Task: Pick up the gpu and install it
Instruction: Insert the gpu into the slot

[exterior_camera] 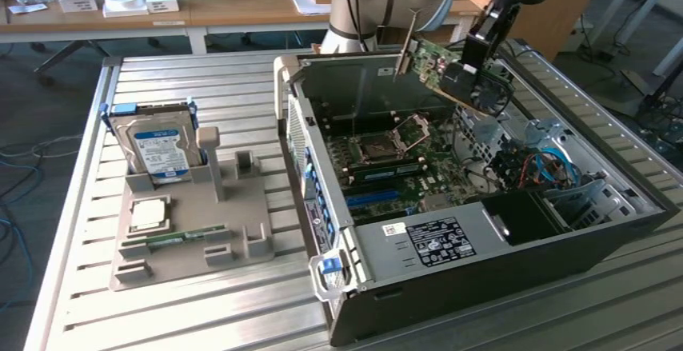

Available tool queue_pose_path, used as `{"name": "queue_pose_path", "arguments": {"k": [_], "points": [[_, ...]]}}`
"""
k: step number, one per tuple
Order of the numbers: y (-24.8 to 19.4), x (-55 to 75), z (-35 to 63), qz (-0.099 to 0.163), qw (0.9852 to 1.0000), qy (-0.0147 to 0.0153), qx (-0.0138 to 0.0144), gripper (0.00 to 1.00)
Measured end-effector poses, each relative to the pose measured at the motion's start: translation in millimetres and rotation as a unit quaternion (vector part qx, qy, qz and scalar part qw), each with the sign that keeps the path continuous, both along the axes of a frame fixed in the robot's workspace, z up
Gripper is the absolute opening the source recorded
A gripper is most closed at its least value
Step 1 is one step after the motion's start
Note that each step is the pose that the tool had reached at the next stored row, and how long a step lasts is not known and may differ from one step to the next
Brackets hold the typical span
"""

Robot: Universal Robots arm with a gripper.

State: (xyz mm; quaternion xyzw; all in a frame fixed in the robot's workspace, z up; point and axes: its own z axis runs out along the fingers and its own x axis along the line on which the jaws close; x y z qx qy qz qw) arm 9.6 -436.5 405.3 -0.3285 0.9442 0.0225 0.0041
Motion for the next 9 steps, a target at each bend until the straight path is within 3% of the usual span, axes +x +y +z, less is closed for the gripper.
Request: {"name": "queue_pose_path", "arguments": {"k": [5, 9], "points": [[0.0, 0.0, -0.1, 0.046, 0.999, 0.0, -0.0003, 0.27], [0.0, 0.0, -0.2, 0.082, 0.9966, 0.0, -0.0005, 0.27]]}}
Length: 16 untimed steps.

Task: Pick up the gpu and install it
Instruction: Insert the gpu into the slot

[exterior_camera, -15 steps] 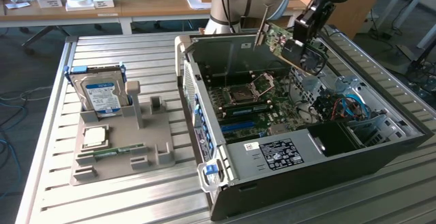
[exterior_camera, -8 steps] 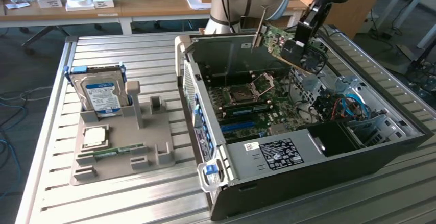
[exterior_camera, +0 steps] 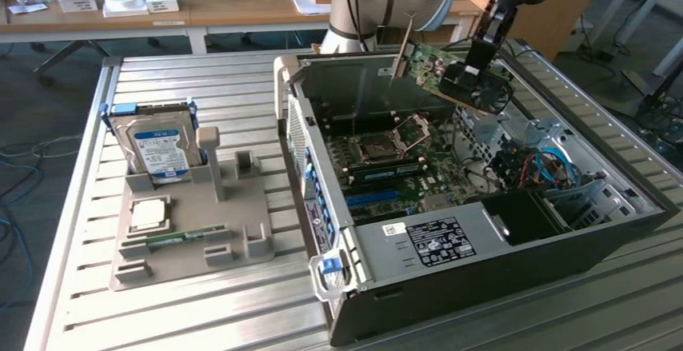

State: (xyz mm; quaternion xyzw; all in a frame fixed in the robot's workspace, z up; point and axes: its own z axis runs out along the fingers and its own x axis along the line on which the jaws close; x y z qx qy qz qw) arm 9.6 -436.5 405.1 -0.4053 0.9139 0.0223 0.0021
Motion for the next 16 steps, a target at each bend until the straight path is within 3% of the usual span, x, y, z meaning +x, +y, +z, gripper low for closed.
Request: {"name": "queue_pose_path", "arguments": {"k": [4, 8, 12, 16], "points": [[0.0, 0.0, 0.0, 0.036, 0.9994, 0.0, -0.0002, 0.27], [0.0, 0.0, -0.1, 0.072, 0.9974, 0.0, -0.0004, 0.27], [0.0, 0.0, -0.2, 0.108, 0.9941, 0.0, -0.0006, 0.27], [0.0, 0.0, -0.3, 0.145, 0.9895, 0.0, -0.0007, 0.27]]}}
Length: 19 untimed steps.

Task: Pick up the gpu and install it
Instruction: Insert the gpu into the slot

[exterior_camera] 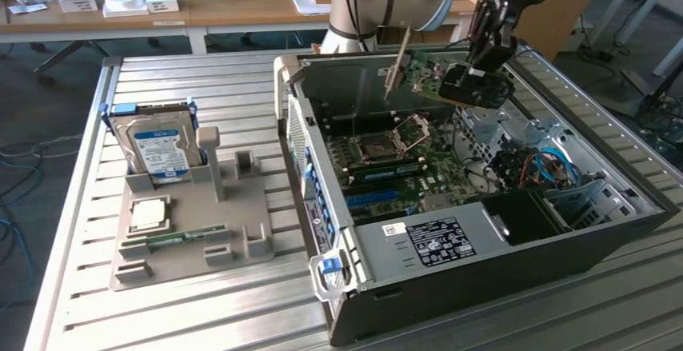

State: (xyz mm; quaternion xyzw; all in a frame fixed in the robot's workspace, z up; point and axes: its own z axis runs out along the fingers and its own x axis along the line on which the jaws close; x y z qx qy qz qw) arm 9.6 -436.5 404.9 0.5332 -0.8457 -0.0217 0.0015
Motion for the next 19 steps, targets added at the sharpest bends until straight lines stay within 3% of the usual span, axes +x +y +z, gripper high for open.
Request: {"name": "queue_pose_path", "arguments": {"k": [6, 13, 19], "points": [[0.0, 0.0, -0.1, 0.054, 0.9985, 0.0, -0.0003, 0.27], [0.0, 0.0, -0.3, 0.126, 0.992, 0.0, -0.0005, 0.27], [0.0, 0.0, -0.4, 0.179, 0.9839, 0.0, -0.0005, 0.27]]}}
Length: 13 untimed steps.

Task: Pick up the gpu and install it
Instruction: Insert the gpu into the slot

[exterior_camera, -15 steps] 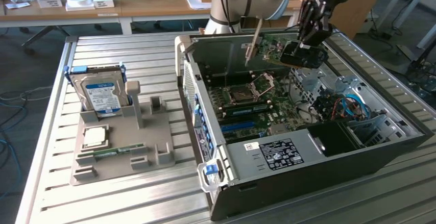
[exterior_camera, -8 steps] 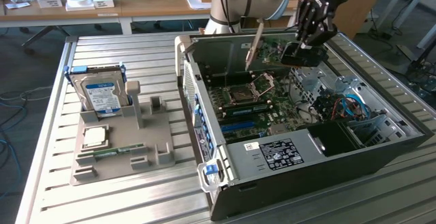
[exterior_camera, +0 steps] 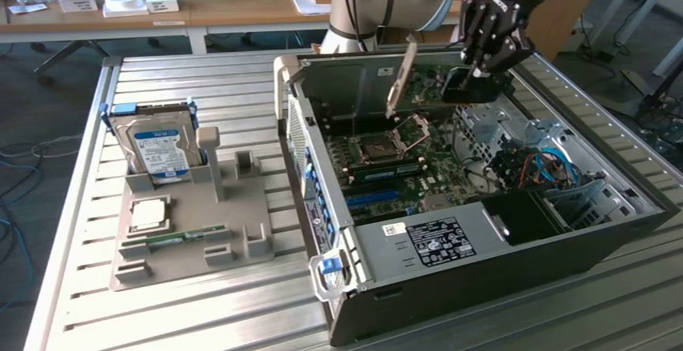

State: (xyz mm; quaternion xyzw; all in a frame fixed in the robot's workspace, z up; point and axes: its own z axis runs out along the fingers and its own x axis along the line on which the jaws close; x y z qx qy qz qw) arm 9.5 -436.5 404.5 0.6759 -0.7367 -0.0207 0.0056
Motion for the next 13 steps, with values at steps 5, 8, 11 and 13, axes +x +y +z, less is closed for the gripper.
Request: {"name": "queue_pose_path", "arguments": {"k": [5, 8, 11, 13], "points": [[0.0, 0.0, 0.0, 0.032, 0.9995, 0.0, -0.0004, 0.27], [0.1, 0.0, 0.0, 0.037, 0.9993, 0.0, -0.0006, 0.27], [0.2, -0.2, -0.3, 0.039, 0.9992, -0.0002, -0.0006, 0.27], [0.3, -0.6, -0.9, 0.041, 0.9991, -0.0015, -0.0007, 0.27]]}}
